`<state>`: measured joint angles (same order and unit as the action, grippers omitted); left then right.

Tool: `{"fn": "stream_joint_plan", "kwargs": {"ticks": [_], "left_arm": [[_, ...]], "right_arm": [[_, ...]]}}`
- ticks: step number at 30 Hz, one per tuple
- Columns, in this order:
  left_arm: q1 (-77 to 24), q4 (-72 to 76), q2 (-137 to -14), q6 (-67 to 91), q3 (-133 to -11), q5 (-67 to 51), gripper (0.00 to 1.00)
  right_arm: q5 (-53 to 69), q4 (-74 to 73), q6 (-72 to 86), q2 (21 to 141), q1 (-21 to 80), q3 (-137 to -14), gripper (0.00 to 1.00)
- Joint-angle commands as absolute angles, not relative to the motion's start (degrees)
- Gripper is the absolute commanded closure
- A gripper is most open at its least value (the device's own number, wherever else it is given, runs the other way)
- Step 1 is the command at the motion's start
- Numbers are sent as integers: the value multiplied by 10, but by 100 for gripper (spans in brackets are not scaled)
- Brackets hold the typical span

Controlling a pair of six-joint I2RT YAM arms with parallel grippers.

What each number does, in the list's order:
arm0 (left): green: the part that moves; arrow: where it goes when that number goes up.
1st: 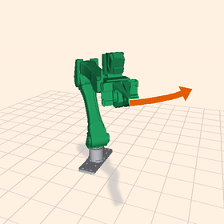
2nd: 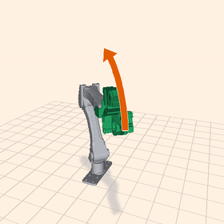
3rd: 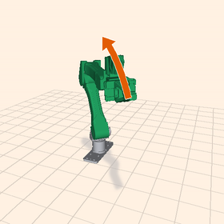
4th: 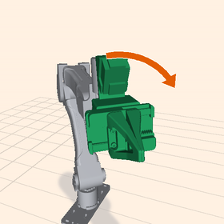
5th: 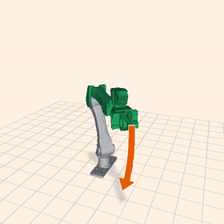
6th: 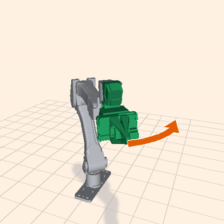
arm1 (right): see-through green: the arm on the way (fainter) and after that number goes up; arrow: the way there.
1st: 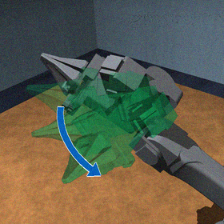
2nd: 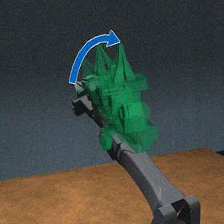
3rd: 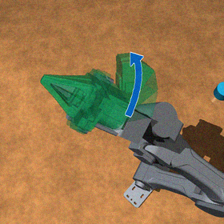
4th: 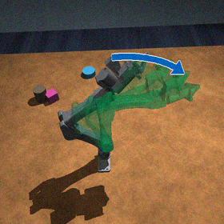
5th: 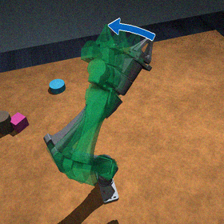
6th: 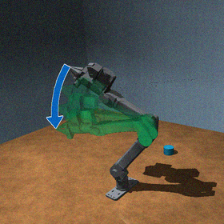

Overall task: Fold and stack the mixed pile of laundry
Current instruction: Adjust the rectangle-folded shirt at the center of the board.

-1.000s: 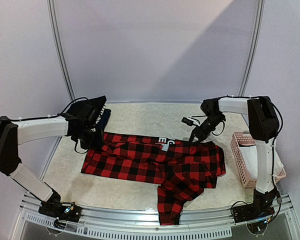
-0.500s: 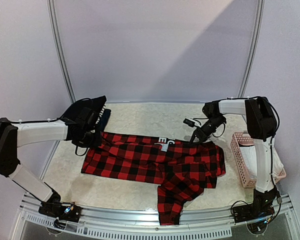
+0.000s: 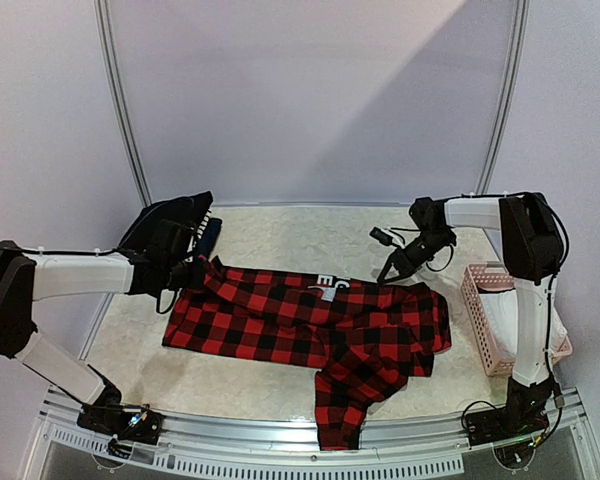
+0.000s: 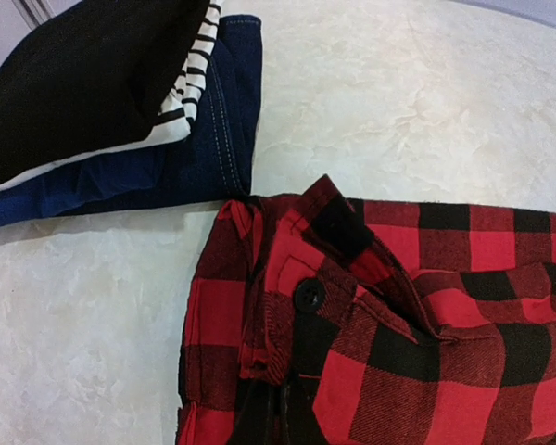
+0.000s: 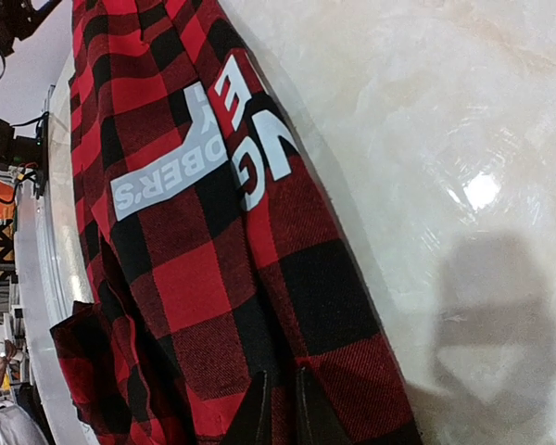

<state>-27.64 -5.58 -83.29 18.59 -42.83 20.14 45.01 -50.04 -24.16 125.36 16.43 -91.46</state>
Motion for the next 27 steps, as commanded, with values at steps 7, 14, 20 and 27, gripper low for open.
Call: {"fn": "stream_joint_plan", "kwargs": {"ticks": [7, 14, 20, 27], "left_arm": [[-286, -193, -937, 241, -478, 252, 91], [-290, -258, -865, 273, -532, 233, 68], [-299, -219, -916, 248, -635, 97, 67], [-289, -249, -1070, 278, -752, -36, 68]], "right_arm": [[432, -477, -225, 1225, 157, -896, 87], [345, -419, -229, 1096, 157, -828, 1], [260, -328, -210, 975, 157, -759, 1], [241, -451, -180, 1049, 156, -826, 1]]}}
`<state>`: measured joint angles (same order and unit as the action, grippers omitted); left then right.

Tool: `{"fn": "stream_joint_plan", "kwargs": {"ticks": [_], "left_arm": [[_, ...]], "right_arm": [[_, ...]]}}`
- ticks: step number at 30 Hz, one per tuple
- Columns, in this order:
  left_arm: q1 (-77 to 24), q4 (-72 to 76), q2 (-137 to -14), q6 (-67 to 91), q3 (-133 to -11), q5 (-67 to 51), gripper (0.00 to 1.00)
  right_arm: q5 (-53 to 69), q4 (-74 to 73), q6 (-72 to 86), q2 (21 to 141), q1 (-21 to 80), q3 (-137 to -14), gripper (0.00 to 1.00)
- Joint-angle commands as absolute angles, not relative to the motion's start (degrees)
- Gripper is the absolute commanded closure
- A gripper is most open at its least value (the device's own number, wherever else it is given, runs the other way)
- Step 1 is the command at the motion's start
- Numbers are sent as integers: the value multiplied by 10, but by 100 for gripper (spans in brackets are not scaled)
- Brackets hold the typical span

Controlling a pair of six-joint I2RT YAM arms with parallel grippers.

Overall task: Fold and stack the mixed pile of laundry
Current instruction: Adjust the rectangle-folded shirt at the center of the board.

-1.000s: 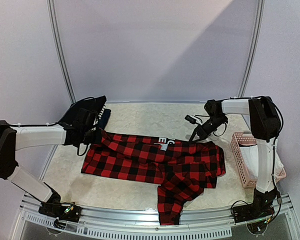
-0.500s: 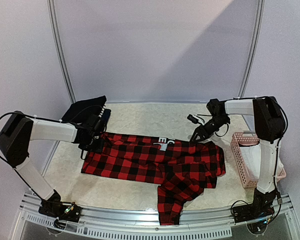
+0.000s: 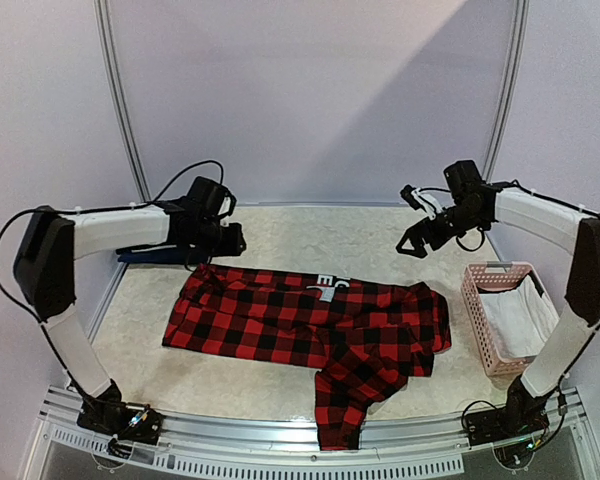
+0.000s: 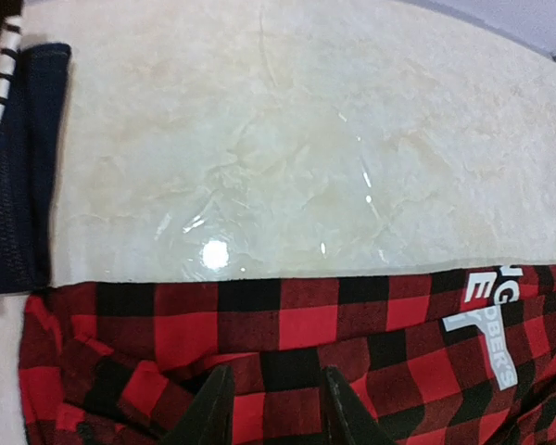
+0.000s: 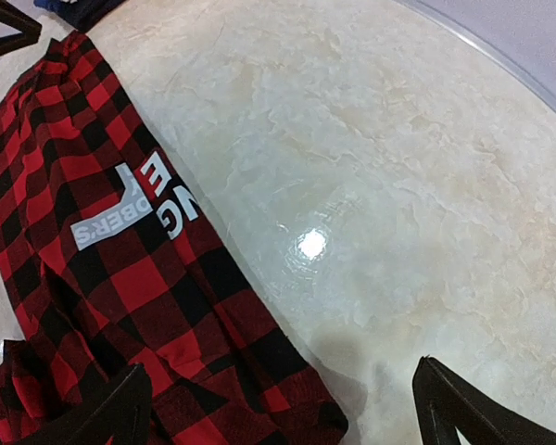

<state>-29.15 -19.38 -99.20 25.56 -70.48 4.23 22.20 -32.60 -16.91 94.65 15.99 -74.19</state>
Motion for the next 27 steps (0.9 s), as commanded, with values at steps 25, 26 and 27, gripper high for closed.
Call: {"fn": "stream_joint_plan", "kwargs": {"ticks": [25, 26, 27], "left_arm": [[-181, -245, -1040, 458, -661, -23, 58], [-179, -239, -1050, 461, -662, -29, 58], [-176, -232, -1059, 463, -662, -37, 59]], "right_arm": [[347, -500, -235, 1091, 156, -818, 1], [347, -501, -235, 1091, 156, -818, 1], [347, -501, -235, 1091, 156, -818, 1]]}}
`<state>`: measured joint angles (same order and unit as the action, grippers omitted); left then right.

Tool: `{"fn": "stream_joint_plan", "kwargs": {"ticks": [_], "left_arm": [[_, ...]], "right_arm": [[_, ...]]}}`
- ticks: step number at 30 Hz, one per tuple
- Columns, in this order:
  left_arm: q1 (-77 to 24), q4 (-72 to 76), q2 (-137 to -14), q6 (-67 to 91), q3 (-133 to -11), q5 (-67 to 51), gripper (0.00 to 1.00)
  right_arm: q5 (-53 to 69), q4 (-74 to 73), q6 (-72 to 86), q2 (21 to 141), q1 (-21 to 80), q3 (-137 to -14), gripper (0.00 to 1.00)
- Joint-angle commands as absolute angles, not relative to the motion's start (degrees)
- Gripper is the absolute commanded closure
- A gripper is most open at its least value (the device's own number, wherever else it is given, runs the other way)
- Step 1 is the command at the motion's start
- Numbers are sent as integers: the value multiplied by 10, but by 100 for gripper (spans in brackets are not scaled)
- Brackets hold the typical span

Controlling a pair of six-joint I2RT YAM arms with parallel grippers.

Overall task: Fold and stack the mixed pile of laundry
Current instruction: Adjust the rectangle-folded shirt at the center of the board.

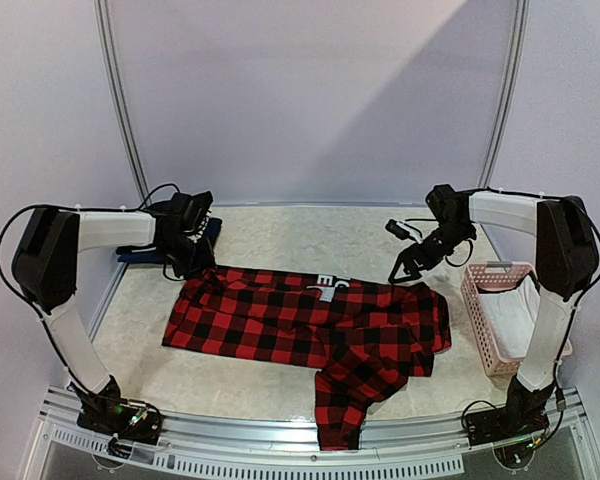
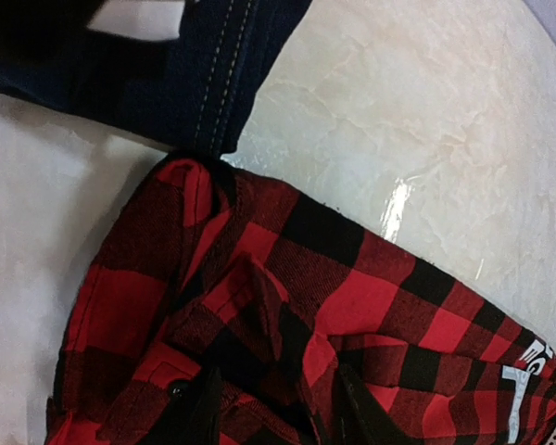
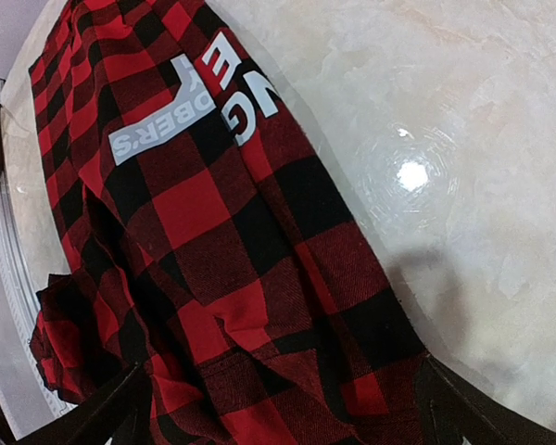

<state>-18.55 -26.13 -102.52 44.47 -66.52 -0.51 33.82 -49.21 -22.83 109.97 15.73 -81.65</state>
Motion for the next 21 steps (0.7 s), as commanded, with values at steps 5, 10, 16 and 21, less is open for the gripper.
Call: {"fn": "stream_joint_plan", "kwargs": {"ticks": [5, 10, 16, 21], "left_arm": [[-166, -165, -1091, 474, -657, -65, 71], [-164, -130, -1098, 488, -659, -73, 100], [-164, -42, -1045, 493, -609, -73, 100], [-164, 57, -1020, 477, -565, -62, 100]], "right_arm": [[345, -499, -235, 1091, 157, -817, 1], [345, -500, -235, 1093, 156, -816, 1], [343, -497, -235, 1093, 156, -813, 1], [348, -496, -234, 1100, 157, -815, 1]]}}
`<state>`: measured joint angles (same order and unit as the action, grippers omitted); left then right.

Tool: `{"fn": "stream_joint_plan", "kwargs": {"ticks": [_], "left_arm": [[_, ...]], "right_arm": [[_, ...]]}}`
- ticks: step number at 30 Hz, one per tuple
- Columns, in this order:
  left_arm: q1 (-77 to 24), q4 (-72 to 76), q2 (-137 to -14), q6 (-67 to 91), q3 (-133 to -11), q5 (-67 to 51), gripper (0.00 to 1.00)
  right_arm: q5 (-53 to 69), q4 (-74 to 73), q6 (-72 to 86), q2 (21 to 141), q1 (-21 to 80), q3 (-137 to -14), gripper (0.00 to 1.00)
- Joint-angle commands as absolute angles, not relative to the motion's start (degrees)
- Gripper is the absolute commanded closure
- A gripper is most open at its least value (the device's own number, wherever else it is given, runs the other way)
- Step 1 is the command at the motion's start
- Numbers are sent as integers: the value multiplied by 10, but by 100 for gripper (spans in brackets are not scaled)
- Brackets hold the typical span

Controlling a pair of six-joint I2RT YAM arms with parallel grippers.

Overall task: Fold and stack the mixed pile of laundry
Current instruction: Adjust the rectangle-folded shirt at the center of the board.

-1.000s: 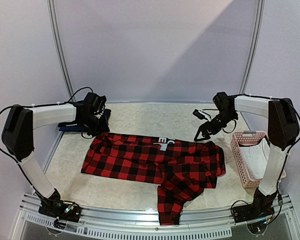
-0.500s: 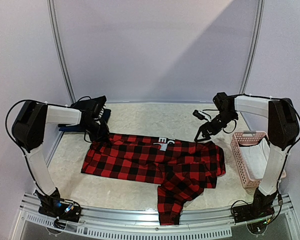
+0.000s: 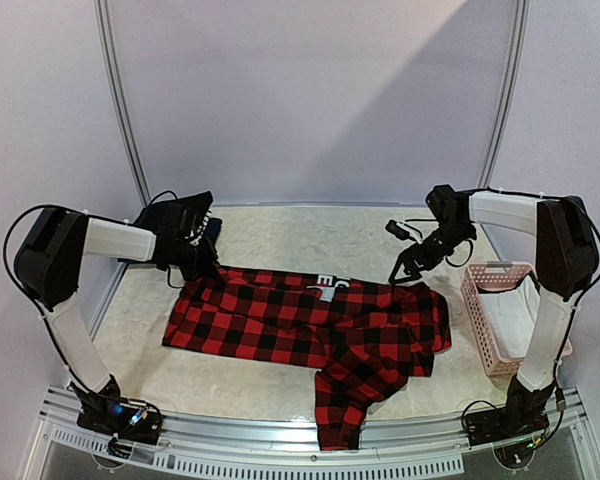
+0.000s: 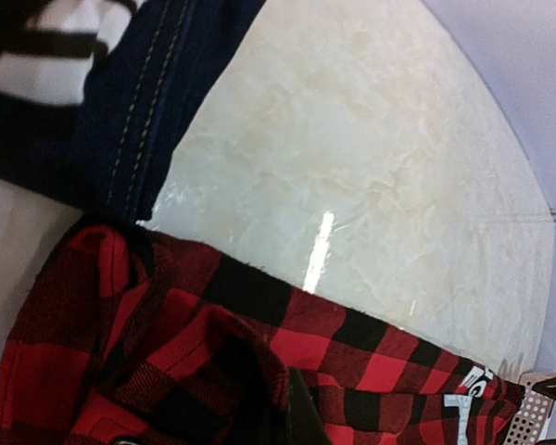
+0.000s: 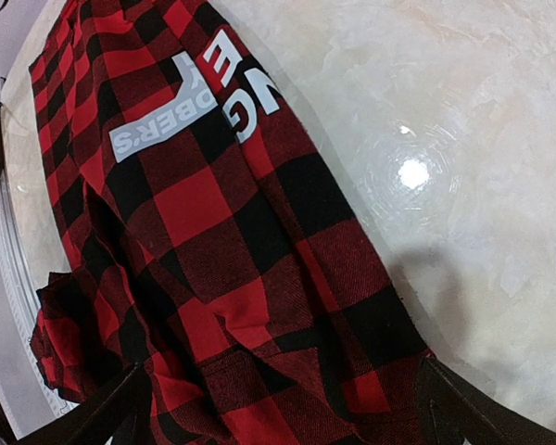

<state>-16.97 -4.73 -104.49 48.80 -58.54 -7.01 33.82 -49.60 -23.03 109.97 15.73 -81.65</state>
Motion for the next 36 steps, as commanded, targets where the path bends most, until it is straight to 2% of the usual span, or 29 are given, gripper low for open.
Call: {"fn": "stream_joint_plan", "kwargs": {"ticks": [1, 14, 19, 25, 31, 36], "left_arm": [[-164, 72, -1020, 477, -558, -62, 100], [-162, 241, -1034, 461, -484, 22, 98], [-163, 208, -1062, 465, -508, 4, 87], [-163, 139, -1036, 443, -522, 28, 73], [-182, 61, -969, 384, -540, 56, 70], [-190, -113, -959, 374, -587, 53, 67]], "right_arm": [[349, -497, -233, 1102, 156, -816, 1], [356, -500, -234, 1111, 157, -815, 1], [359, -498, -234, 1117, 156, -815, 1], [350, -481, -229, 1100, 156, -807, 1], [353, -464, -233, 1076, 167, -792, 1], [331, -459, -241, 1065, 205, -795, 1]]}}
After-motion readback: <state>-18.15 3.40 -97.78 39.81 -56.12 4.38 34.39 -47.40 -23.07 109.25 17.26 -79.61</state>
